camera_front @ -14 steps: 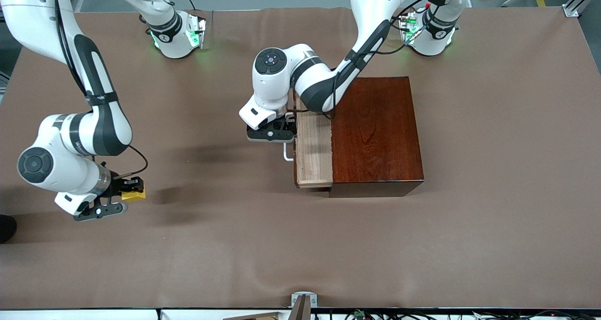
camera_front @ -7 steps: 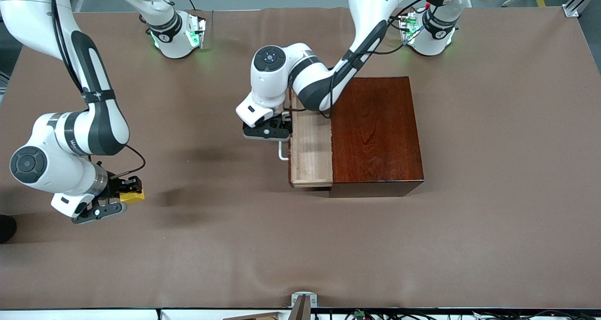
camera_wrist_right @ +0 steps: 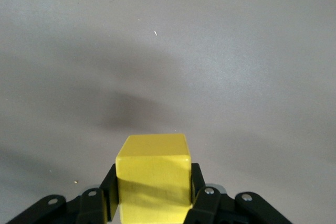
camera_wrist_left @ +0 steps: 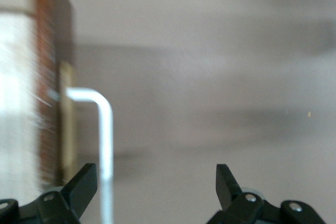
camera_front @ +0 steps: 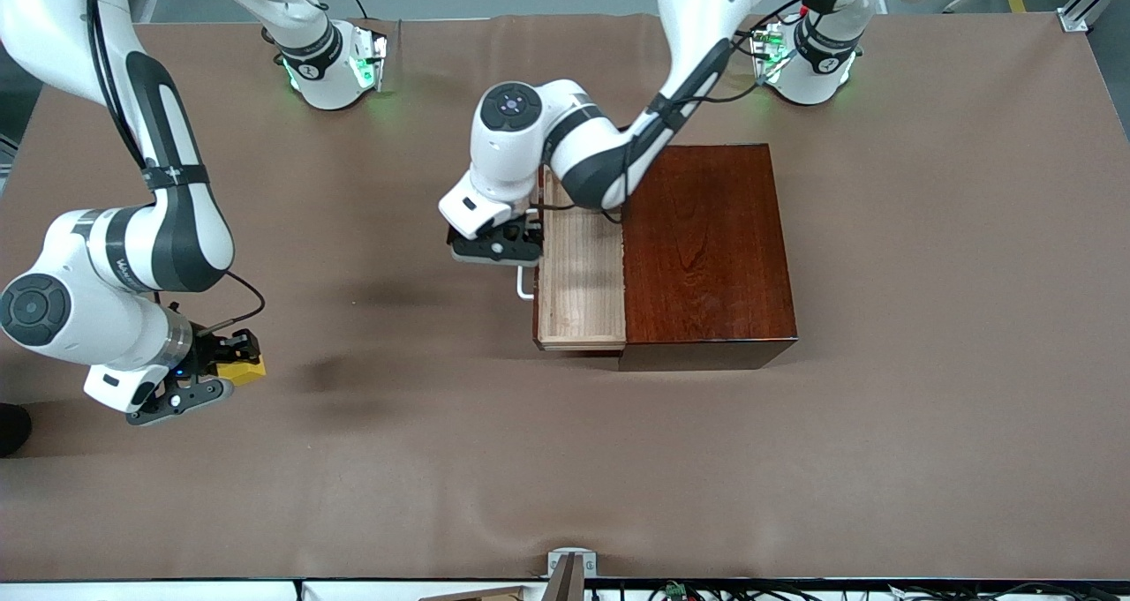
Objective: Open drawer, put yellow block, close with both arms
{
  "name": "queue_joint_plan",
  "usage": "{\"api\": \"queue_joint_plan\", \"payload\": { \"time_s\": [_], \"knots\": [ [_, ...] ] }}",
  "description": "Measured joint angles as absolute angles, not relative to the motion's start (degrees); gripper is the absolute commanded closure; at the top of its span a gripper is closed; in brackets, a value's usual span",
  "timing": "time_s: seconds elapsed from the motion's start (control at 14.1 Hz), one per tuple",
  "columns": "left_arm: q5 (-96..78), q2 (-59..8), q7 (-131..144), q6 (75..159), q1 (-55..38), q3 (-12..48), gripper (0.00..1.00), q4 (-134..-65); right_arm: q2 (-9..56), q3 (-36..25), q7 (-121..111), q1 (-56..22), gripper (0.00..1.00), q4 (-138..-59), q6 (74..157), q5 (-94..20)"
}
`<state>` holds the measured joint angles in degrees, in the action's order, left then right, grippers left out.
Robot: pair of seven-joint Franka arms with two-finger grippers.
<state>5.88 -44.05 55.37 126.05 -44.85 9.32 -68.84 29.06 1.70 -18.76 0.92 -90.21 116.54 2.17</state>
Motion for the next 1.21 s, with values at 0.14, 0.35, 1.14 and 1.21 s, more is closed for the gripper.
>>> {"api": "queue_joint_plan", "payload": {
  "time_s": [0.14, 0.35, 1.14, 1.21],
  "knots": [
    [5.71, -39.68, 55.37, 119.88, -42.16, 9.25, 0.00, -67.30, 29.06, 1.69, -20.48, 0.93, 1.00, -90.18, 116.50, 2.16],
    [4.99, -30.27, 55.37, 107.99, -37.29, 9.00, 0.00, -66.98, 29.04, 1.81, -27.72, 0.93, 1.00, -89.74, 116.50, 2.13],
    [0.35, -10.53, 27.90, 86.47, -5.96, 8.86, 0.00, -76.56, 26.90, 14.94, -57.95, -2.09, 1.00, -84.30, 116.53, 2.15],
    [-0.22, -9.27, 26.98, 87.13, -3.55, 8.85, 0.00, -79.16, 26.90, 15.15, -58.51, -4.15, 1.00, -83.26, 116.51, 2.38]
  ]
}}
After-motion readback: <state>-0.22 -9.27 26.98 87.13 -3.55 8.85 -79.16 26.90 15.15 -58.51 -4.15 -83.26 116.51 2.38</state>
